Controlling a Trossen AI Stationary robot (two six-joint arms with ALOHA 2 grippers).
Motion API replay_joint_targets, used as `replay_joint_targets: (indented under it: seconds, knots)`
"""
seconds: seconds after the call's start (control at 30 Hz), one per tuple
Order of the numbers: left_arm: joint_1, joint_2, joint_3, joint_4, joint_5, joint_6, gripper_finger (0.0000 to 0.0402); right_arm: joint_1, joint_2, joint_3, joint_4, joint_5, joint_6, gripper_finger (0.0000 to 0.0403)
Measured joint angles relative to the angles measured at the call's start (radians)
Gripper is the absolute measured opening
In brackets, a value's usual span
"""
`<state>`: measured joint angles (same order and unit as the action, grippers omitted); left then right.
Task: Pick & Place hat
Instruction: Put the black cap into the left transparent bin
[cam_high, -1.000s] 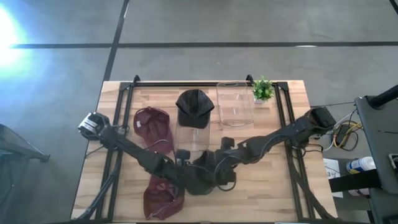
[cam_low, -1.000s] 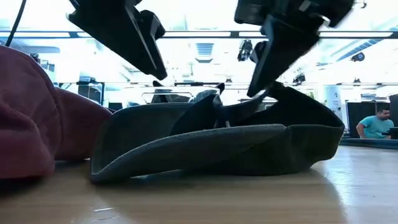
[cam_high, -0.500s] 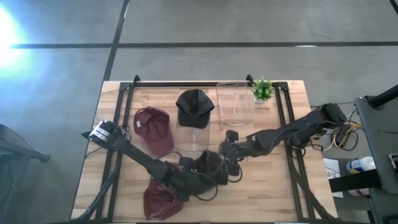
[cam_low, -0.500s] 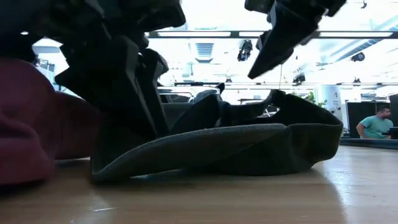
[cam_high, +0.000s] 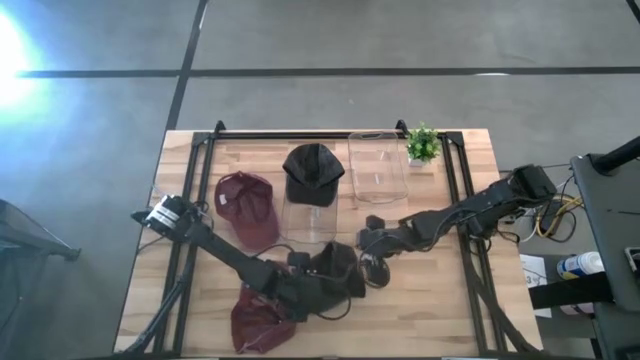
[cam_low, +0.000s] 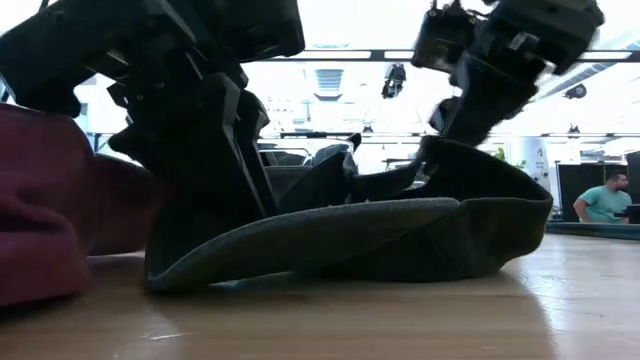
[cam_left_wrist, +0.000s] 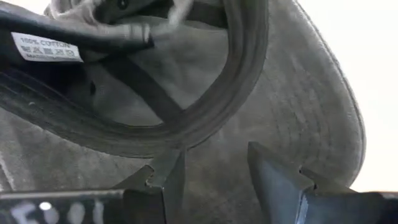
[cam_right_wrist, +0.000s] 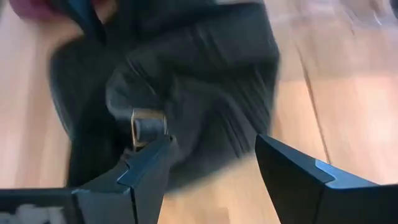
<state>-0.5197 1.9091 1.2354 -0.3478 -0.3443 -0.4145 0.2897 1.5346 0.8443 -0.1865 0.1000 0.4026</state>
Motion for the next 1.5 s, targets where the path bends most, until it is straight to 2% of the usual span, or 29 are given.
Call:
replay_joint_targets:
  seconds: [0.3,0.53,0.8,0.93,1.2,1.5]
  knots:
    - [0.010,0.000,-0.008,0.059,-0.021,-0.003,0.0167,0.007,0.216,0.147,0.007,-0.154,-0.045,0.0224]
    - [0.013,0.025,-0.015,0.081,-0.021,-0.008,0.0167,0.019,0.394,0.311,0.006,-0.184,-0.072,0.0224]
    - [0.005,0.026,-0.017,0.086,-0.057,0.003,0.0167,0.019,0.520,0.447,-0.032,-0.191,-0.091,0.0224]
    - [0.008,0.016,-0.016,0.074,-0.090,0.052,0.0167,0.015,0.529,0.455,-0.041,-0.184,-0.094,0.0224]
    - [0.001,-0.086,-0.012,-0.102,-0.112,0.043,0.0167,0.016,0.511,0.440,-0.041,-0.173,-0.089,0.0224]
    - [-0.049,-0.159,-0.012,-0.343,-0.119,-0.089,0.0167,0.025,0.469,0.422,-0.051,-0.149,-0.081,0.0224]
